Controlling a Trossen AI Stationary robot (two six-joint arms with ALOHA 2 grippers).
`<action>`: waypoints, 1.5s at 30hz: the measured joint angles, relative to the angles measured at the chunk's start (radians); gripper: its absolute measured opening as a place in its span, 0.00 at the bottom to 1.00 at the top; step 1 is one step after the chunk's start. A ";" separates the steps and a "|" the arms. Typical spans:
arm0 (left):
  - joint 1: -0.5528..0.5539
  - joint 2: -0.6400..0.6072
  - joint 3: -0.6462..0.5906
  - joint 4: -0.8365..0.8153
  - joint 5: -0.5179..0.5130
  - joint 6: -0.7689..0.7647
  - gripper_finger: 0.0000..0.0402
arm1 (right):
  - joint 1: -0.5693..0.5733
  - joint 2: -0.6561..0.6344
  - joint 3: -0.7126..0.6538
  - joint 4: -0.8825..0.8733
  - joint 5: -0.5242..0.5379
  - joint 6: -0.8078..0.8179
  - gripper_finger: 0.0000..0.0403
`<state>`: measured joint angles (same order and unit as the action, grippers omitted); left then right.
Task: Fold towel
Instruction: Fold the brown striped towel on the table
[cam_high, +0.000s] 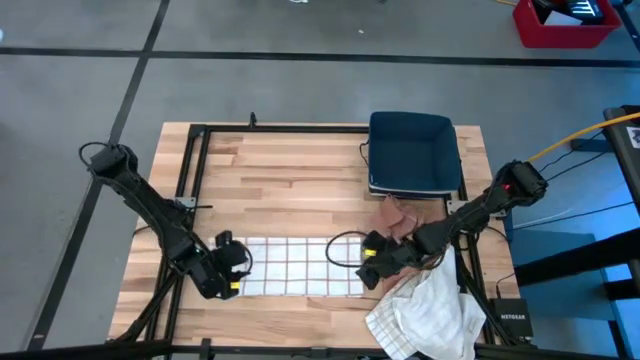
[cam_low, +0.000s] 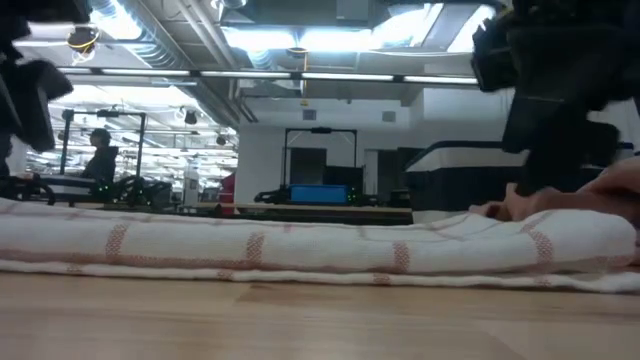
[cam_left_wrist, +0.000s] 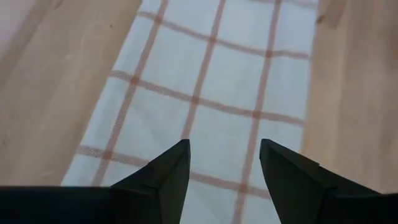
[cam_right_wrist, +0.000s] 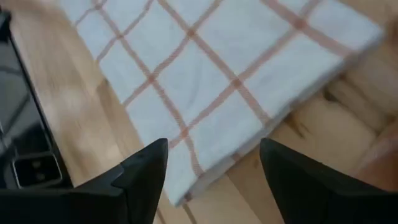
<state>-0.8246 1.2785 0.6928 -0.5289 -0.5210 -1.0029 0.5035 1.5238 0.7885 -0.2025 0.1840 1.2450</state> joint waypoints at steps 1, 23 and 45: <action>0.002 0.018 -0.004 0.006 -0.002 0.008 0.46 | 0.009 0.000 -0.014 0.015 0.016 0.041 0.64; 0.009 0.249 -0.031 0.052 -0.019 -0.006 0.46 | 0.021 0.158 -0.042 0.110 0.038 0.291 0.64; 0.009 0.250 -0.028 0.055 -0.053 -0.001 0.46 | 0.022 0.290 -0.044 0.345 0.175 0.264 0.49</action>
<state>-0.8155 1.5288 0.6650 -0.4735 -0.5736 -1.0042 0.5251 1.8141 0.7442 0.1430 0.3588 1.5089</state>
